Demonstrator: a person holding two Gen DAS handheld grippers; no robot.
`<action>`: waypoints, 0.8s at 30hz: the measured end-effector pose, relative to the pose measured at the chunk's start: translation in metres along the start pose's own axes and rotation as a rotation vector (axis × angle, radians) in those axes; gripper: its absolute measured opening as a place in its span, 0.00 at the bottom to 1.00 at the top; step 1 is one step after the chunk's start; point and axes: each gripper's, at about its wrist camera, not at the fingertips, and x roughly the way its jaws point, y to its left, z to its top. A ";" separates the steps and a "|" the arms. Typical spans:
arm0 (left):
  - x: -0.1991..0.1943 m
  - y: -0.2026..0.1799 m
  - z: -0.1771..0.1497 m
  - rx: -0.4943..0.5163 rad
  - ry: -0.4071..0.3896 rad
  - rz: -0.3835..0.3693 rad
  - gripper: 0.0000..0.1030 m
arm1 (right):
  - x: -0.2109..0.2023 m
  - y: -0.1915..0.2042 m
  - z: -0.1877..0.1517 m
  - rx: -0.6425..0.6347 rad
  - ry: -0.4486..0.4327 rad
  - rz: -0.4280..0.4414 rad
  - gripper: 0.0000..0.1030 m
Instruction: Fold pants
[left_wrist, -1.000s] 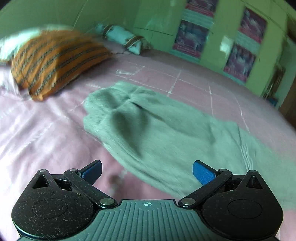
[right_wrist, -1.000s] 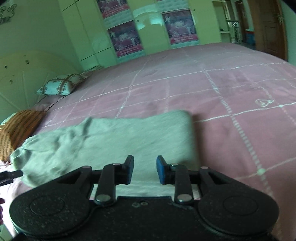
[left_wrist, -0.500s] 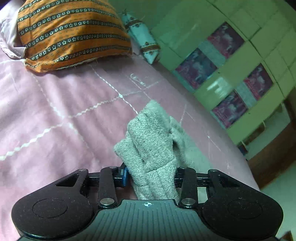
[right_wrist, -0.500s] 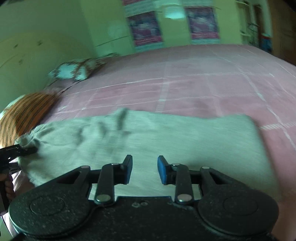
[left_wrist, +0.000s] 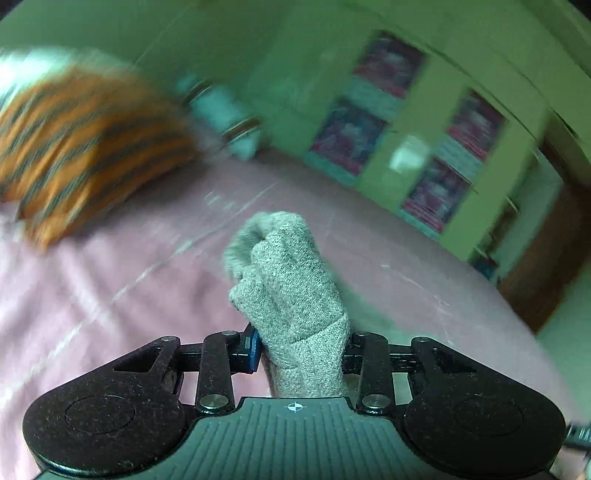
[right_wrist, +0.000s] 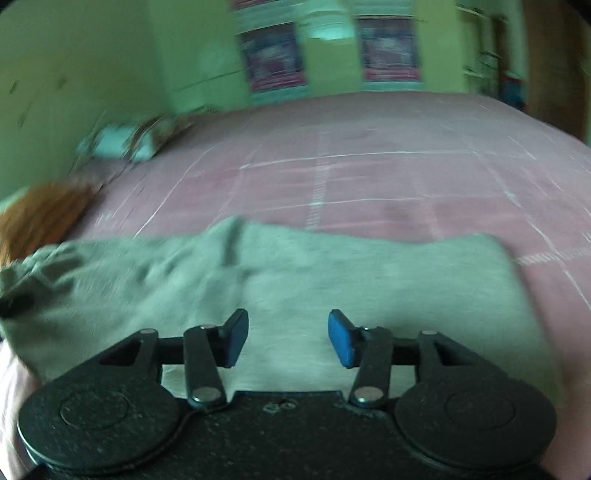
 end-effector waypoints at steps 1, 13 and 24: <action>-0.006 -0.021 0.004 0.059 -0.010 -0.012 0.35 | -0.007 -0.012 0.001 0.032 -0.009 -0.004 0.39; 0.015 -0.252 -0.032 0.263 0.037 -0.246 0.35 | -0.070 -0.146 0.011 0.357 -0.125 -0.046 0.40; -0.007 -0.327 -0.108 0.374 0.207 -0.307 0.87 | -0.086 -0.235 -0.004 0.538 -0.116 0.019 0.48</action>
